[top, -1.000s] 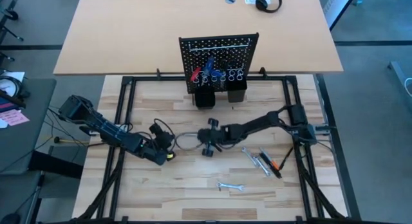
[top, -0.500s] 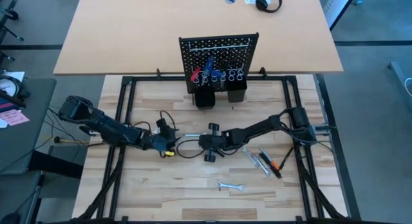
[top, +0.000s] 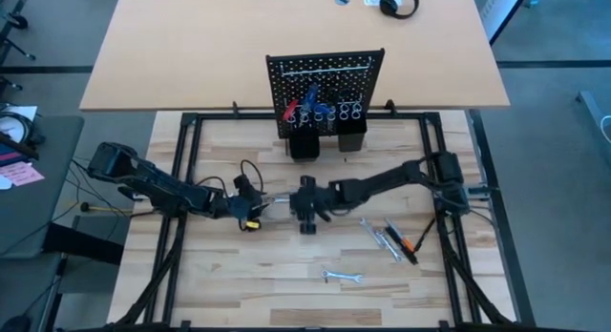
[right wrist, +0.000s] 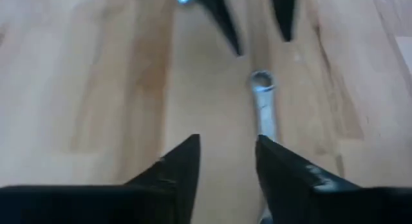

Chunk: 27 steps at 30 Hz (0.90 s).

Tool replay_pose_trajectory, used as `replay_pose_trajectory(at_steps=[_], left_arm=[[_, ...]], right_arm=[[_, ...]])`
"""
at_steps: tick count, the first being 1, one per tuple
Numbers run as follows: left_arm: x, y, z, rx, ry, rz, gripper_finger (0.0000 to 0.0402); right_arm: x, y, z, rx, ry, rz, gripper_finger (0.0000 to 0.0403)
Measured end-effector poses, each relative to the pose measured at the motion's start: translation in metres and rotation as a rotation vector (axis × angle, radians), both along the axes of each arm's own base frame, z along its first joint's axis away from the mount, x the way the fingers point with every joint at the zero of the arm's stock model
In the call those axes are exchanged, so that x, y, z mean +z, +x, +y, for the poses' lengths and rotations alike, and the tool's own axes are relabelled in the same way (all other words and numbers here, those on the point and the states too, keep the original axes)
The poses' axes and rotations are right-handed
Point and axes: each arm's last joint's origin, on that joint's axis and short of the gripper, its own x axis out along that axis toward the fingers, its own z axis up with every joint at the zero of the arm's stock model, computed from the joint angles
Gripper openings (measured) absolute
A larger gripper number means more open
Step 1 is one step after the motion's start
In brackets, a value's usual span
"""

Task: Hang tools onto peg board
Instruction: Hang the wrench on the pegboard

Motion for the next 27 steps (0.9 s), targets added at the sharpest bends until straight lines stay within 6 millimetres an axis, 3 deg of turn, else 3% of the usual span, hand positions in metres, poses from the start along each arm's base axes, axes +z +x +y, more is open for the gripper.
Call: replay_pose_trajectory(at_steps=[5, 10, 18, 27], left_arm=[[-0.001, 0.0, -0.002, -0.036, -0.029, 0.013, 0.0162], [0.002, 0.003, -0.001, -0.036, -0.037, -0.036, 0.0162], [-0.021, 0.015, 0.003, -0.035, 0.009, 0.0, 0.0162], [-0.044, 0.055, -0.001, -0.001, 0.057, 0.021, 0.0161]], right_arm=[[-0.017, 0.011, -0.036, -0.021, 0.116, -0.064, 0.0205], [-0.035, 0.016, -0.057, -0.063, 0.22, -0.048, 0.0223], [-0.043, 0.025, -0.054, 0.002, 0.343, 0.046, 0.021], [-0.044, 0.025, -0.051, 0.032, 0.491, 0.062, 0.0195]])
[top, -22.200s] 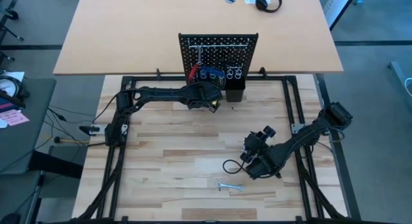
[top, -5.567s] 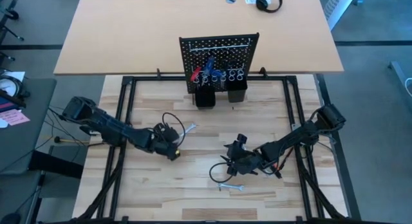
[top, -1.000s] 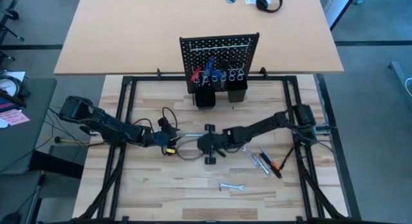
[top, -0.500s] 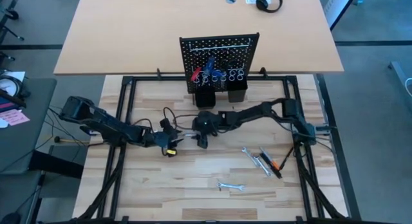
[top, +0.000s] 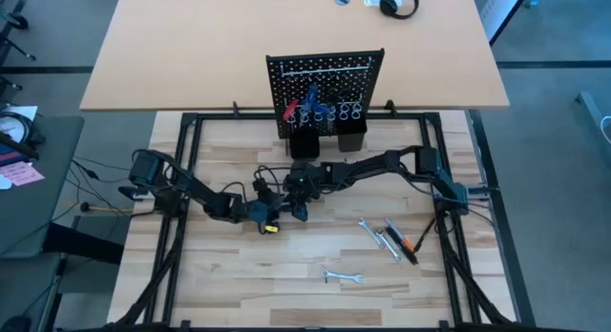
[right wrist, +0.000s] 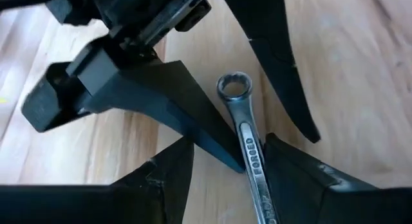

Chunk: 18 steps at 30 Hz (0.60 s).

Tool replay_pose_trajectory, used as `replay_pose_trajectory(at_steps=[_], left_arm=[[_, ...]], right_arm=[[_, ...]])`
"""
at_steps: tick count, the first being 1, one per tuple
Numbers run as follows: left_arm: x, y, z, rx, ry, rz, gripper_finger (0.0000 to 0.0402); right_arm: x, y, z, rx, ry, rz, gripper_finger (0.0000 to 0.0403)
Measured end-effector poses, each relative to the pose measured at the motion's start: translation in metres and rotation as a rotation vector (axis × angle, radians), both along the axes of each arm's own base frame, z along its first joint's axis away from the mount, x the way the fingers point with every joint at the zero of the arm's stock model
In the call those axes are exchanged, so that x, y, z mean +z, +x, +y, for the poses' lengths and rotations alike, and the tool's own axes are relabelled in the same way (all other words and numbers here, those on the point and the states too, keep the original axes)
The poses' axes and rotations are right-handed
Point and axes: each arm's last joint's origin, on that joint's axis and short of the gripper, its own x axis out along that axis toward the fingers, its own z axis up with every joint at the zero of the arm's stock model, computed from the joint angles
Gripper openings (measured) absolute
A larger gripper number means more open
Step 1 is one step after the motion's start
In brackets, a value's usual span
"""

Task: Hang tools onto peg board
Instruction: Hang the wrench on the pegboard

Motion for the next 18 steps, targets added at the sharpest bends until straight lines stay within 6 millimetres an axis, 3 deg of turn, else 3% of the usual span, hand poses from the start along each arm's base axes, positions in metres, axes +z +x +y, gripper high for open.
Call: replay_pose_trajectory(at_steps=[10, 18], left_arm=[[-0.0045, 0.0081, 0.0003, 0.032, 0.059, 0.042, 0.0161], [-0.0048, 0.0075, 0.0003, 0.042, 0.076, 0.046, 0.0161]], right_arm=[[-0.0006, -0.0014, 0.0042, 0.052, 0.08, 0.014, 0.0193], [-0.0035, -0.0046, 0.005, 0.098, 0.014, 0.037, 0.0173]])
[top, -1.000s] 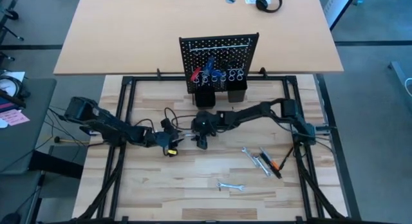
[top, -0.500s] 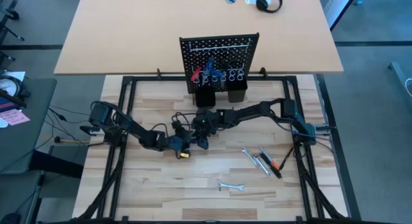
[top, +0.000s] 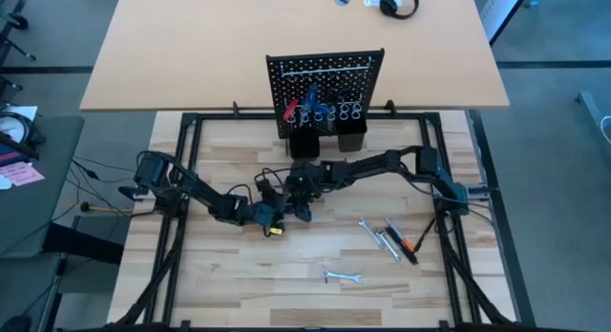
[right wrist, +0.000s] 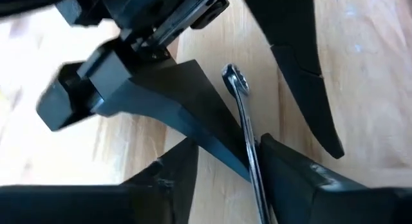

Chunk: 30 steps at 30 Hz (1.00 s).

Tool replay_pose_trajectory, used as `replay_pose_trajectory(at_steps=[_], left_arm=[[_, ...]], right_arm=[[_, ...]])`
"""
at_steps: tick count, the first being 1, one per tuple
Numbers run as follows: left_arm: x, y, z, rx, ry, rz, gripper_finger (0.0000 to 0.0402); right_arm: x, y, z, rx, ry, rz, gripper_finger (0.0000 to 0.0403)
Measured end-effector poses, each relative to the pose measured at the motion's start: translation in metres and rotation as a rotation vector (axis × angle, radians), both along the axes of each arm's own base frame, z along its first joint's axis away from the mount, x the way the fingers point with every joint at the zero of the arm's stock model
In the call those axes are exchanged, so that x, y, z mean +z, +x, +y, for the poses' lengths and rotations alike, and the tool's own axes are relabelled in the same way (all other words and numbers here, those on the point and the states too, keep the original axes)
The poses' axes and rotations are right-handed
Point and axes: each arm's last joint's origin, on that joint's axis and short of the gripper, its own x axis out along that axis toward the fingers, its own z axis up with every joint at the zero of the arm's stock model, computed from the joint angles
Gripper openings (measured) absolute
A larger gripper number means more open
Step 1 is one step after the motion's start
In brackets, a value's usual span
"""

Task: Hang tools onto peg board
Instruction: Hang the wrench on the pegboard

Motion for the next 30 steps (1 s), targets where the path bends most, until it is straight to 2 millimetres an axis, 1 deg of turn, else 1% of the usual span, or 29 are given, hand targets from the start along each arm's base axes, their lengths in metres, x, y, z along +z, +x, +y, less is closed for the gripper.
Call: replay_pose_trajectory(at_steps=[6, 10, 14, 17, 18, 21, 25, 29, 30], left_arm=[[0.0, 0.0, 0.0, -0.006, 0.006, 0.005, 0.0161], [0.003, -0.001, -0.001, -0.008, 0.004, 0.003, 0.0162], [0.013, -0.002, -0.005, -0.023, 0.001, -0.008, 0.0162], [0.026, -0.008, -0.011, -0.042, 0.009, 0.008, 0.0162], [0.032, -0.012, -0.012, -0.04, 0.013, 0.009, 0.0162], [0.05, -0.025, -0.018, -0.029, 0.034, 0.032, 0.0162], [0.079, -0.049, -0.023, 0.081, 0.103, 0.002, 0.0162], [0.098, -0.076, -0.026, 0.161, 0.122, -0.039, 0.0162], [0.1, -0.082, -0.026, 0.184, 0.128, -0.055, 0.0162]], right_arm=[[-0.004, -0.005, 0.006, 0.014, -0.152, 0.053, 0.0107], [-0.005, -0.006, 0.01, -0.006, -0.213, 0.078, 0.0068], [-0.006, -0.009, 0.015, -0.037, -0.264, 0.121, 0.0045], [-0.006, -0.009, 0.021, -0.071, -0.292, 0.136, 0.0028], [-0.006, -0.009, 0.022, -0.081, -0.298, 0.14, 0.0022], [-0.005, -0.009, 0.028, -0.117, -0.329, 0.145, 0.0021], [-0.005, -0.009, 0.037, -0.187, -0.404, 0.145, 0.0021], [-0.005, -0.007, 0.043, -0.246, -0.415, 0.11, 0.0021], [0.0, -0.006, 0.043, -0.259, -0.411, 0.085, 0.0021]])
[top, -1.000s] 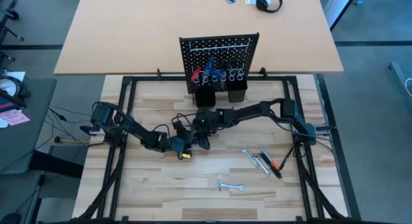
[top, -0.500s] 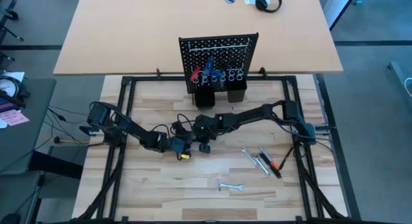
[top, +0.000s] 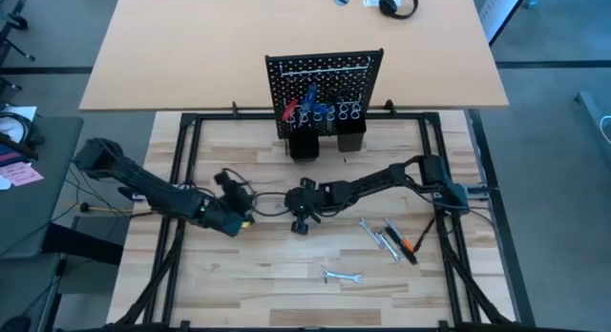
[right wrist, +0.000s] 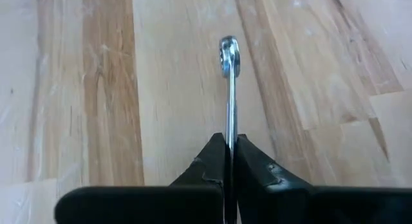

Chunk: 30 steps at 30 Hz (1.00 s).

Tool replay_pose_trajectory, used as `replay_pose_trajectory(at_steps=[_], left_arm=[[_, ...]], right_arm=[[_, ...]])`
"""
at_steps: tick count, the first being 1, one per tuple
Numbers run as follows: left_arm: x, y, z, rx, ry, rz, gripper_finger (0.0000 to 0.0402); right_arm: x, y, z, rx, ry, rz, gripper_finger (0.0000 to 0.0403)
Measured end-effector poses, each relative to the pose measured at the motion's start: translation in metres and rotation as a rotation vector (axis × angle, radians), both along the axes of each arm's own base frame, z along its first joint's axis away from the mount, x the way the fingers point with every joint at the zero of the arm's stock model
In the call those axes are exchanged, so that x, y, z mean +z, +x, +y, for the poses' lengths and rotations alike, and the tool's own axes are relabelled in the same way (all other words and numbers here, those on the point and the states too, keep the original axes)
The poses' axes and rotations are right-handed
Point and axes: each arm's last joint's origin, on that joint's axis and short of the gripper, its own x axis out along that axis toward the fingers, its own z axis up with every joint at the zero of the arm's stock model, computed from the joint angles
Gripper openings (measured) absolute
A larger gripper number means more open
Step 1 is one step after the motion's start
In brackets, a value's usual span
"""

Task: Hang tools onto peg board
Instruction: Hang the wrench on the pegboard

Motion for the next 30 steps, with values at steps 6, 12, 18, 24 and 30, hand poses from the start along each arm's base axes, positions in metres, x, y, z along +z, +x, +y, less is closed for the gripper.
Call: replay_pose_trajectory(at_steps=[6, 12, 18, 24, 30], left_arm=[[-0.004, -0.022, -0.003, 0.029, -0.02, -0.11, 0.0162], [-0.015, -0.023, -0.008, -0.021, 0.007, -0.213, 0.0162], [-0.003, -0.014, -0.022, -0.409, -0.021, -0.4, 0.0162], [0.026, -0.01, -0.017, -0.603, 0.102, -0.697, 0.0162], [0.045, 0.024, -0.015, -0.759, 0.185, -0.737, 0.0163]], right_arm=[[0.03, -0.002, -0.002, -0.008, 0.011, -0.234, 0.002], [0.11, -0.006, -0.001, 0.044, -0.074, -0.686, 0.002], [0.161, -0.023, 0.019, 0.176, -0.159, -0.992, 0.002], [0.187, -0.04, 0.043, 0.312, -0.181, -1.21, 0.002], [0.196, -0.046, 0.06, 0.38, -0.272, -1.278, 0.002]])
